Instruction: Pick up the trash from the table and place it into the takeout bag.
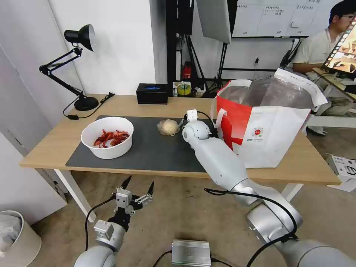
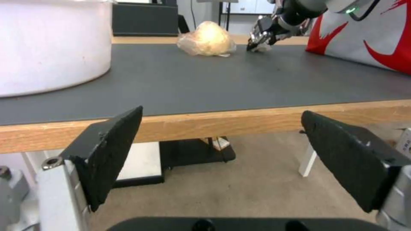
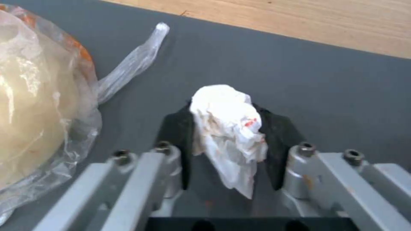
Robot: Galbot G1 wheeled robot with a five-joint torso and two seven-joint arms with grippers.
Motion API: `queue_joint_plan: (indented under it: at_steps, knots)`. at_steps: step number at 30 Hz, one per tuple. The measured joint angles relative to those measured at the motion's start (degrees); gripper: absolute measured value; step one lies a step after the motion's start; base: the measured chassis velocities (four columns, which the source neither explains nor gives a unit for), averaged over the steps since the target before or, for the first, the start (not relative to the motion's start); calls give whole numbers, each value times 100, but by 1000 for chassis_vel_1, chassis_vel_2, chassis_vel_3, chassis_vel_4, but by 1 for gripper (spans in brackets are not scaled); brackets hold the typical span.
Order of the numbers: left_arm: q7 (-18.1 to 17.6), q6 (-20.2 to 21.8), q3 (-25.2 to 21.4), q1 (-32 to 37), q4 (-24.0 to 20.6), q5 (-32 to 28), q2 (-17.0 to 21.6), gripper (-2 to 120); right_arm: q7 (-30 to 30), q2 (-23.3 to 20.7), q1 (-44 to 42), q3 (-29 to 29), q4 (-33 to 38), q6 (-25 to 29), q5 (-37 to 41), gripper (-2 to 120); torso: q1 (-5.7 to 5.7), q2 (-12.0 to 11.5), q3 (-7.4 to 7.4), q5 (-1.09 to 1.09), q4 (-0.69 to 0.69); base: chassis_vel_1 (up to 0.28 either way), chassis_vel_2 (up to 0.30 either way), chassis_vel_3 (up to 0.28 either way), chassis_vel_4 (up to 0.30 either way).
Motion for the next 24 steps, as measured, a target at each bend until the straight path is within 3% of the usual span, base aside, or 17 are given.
queue_joint_plan:
  at_steps: [8, 24]
  knots:
    - [0, -7, 12, 11, 11, 2, 17, 100, 27, 24, -47, 57, 22, 17, -42, 0, 0, 0, 0, 0, -2, 0, 0, 0, 0]
    - [0, -25, -33, 63, -12, -12, 16, 100, 491, -12, 37, 303, 927, 97, -46, 0, 0, 0, 0, 0, 0, 0, 0, 0, 0]
